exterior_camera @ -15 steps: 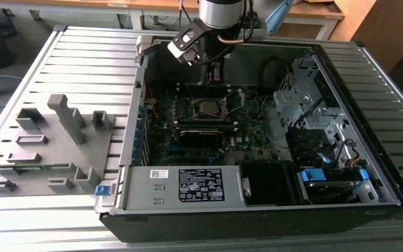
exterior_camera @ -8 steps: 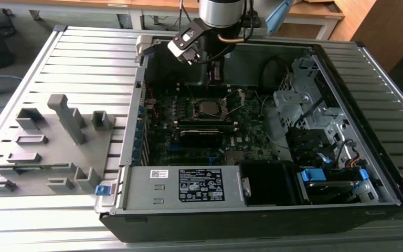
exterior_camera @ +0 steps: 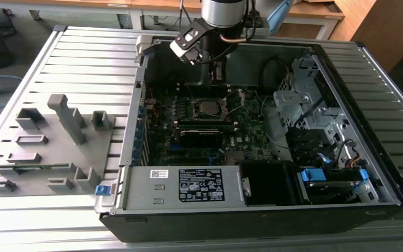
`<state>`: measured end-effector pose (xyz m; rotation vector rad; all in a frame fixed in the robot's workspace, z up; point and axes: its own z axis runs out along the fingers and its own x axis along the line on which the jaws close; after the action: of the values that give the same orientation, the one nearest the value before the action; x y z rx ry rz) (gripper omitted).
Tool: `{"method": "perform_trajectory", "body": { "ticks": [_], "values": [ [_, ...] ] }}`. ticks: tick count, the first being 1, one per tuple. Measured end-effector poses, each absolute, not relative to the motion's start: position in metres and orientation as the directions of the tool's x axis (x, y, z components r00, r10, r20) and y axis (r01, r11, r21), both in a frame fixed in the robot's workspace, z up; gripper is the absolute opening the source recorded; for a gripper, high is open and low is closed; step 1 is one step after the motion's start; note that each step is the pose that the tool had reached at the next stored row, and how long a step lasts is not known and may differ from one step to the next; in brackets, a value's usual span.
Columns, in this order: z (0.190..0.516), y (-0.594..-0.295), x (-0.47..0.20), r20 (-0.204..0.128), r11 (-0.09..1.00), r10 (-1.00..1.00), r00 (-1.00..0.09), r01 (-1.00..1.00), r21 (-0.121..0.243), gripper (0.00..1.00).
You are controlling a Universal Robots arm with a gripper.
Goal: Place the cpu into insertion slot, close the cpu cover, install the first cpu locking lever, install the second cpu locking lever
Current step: 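Close the cpu cover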
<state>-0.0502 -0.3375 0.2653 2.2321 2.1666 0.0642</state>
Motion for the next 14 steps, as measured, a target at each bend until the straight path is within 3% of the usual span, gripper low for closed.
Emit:
{"method": "perform_trajectory", "body": {
  "ticks": [14],
  "values": [
    [0.265, -0.337, -0.033, 0.009, -0.030, 1.000, 0.030, 0.998, 0.051, 0.11]
  ]
}}
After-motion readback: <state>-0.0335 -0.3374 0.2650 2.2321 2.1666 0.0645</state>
